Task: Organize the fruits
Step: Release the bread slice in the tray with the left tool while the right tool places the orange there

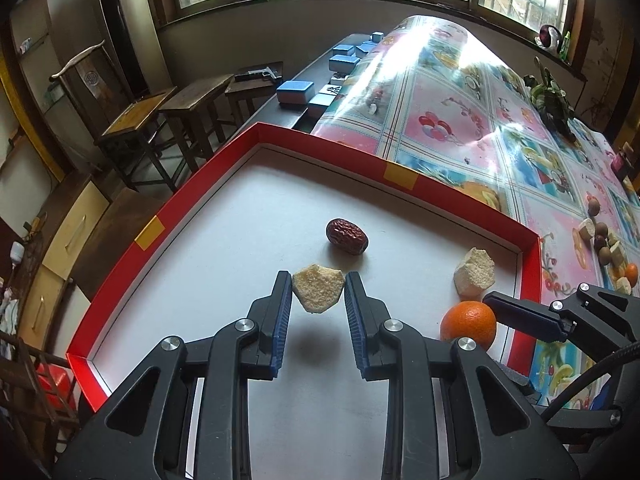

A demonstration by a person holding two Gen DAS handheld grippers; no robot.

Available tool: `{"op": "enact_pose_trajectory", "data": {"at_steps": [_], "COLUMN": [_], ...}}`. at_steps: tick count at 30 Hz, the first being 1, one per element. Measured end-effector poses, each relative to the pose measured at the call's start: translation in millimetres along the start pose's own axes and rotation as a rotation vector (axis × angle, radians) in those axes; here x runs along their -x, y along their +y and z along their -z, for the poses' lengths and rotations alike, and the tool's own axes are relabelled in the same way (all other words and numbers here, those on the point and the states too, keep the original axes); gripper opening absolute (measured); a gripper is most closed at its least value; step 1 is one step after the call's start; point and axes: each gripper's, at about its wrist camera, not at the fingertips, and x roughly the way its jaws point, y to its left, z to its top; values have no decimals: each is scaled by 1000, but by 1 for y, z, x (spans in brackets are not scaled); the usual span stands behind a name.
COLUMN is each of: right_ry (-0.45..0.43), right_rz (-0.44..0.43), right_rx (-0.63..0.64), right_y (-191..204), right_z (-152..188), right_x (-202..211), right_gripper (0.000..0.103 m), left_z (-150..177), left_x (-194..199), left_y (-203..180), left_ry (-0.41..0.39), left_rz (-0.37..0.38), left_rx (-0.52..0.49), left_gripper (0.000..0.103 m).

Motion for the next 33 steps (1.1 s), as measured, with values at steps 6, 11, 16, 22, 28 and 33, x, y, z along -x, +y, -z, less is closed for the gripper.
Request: {"op": "enact_pose_trajectory", "data": {"at_steps": [6,11,16,22,28,33], "right_ry": [-10,-31,-67,-110,-130,-129], "right_rz": [-40,-50,-42,-5,47,91], "right_rx": [-29,-39,-57,-77,-113,-164], "right_y": [-3,-3,-8,-20,-41,-65], "right_z": [2,4,8,15,27,44], "right_x": [1,12,33,63,87,102], "right_gripper": [42,43,43,45,49,50], "left_z": [0,-2,-2,-6,-9,-8], "left_x": [0,10,21,37,49,54], "left_y": [3,1,-9,-28,-57,-90], "left_ry": [-6,-39,-67,-105,-125,-127], "left_rz": [-5,-30,-29,-9,28,65], "left_rx": [27,26,14,-3,-40,-89], "left_gripper": [64,68,67,68,68,68]}}
